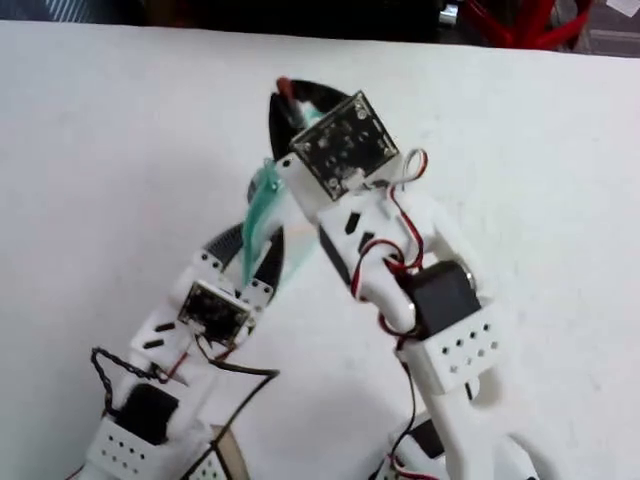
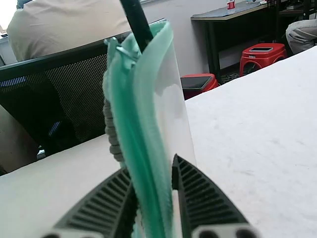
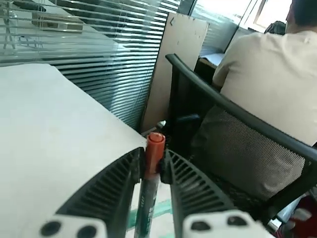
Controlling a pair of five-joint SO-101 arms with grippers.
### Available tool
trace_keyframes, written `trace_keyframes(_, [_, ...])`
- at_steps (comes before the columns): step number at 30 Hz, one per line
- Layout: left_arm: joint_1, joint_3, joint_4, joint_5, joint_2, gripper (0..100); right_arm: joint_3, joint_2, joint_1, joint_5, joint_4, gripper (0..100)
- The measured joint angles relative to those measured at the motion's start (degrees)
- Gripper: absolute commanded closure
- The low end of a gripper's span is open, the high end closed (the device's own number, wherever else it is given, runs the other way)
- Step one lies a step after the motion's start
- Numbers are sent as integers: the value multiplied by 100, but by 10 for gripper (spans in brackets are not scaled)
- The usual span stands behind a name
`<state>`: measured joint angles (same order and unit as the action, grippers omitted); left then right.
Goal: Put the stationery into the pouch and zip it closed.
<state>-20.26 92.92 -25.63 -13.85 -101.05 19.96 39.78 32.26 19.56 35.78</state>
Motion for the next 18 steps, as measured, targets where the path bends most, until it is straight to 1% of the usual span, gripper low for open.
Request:
trace_keyframes(3, [0, 0, 0, 0, 0, 894, -220, 0, -26, -62, 440, 976])
trace_keyframes(4, [0, 0, 0, 0, 0, 894, -273, 0, -9, -79, 554, 961])
trace_keyframes(5, [0, 0, 0, 0, 0, 894, -316, 0, -9, -79, 668, 918])
trace_keyframes(8, [0, 0, 0, 0, 0, 894, -396, 0, -9, -105, 1090, 731])
trace_keyframes(9, [0, 0, 0, 0, 0, 894, -422, 0, -9, -132, 1248, 702])
trace_keyframes(14, [0, 0, 0, 0, 0, 894, -932, 0, 97, -132, 1908, 743])
trace_keyframes(16, [0, 0, 0, 0, 0, 894, -1240, 0, 88, -141, 1996, 754])
trace_keyframes(18, [0, 0, 0, 0, 0, 894, -1477, 0, 62, -141, 1996, 796])
